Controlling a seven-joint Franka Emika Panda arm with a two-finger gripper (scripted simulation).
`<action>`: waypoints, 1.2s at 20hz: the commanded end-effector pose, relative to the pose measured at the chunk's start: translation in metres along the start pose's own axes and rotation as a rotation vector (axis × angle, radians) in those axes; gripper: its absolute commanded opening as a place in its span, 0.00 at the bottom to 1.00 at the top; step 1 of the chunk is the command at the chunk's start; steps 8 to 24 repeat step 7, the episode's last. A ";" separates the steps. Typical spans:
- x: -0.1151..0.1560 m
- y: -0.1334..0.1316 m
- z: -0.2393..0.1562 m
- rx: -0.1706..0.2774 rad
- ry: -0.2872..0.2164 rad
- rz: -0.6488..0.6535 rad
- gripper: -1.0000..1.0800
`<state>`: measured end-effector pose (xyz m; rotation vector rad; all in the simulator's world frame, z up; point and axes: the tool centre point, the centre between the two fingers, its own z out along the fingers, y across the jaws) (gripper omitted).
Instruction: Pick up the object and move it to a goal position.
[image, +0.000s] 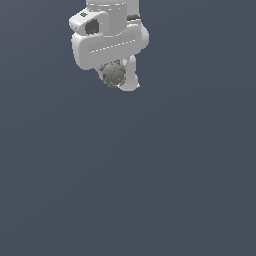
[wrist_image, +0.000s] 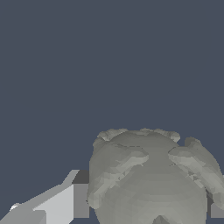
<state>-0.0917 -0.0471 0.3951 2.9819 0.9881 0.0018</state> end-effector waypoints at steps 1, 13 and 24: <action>0.000 0.000 -0.006 0.001 -0.001 0.000 0.00; 0.001 0.001 -0.007 0.001 -0.001 0.000 0.00; 0.001 0.001 -0.007 0.001 -0.001 0.000 0.00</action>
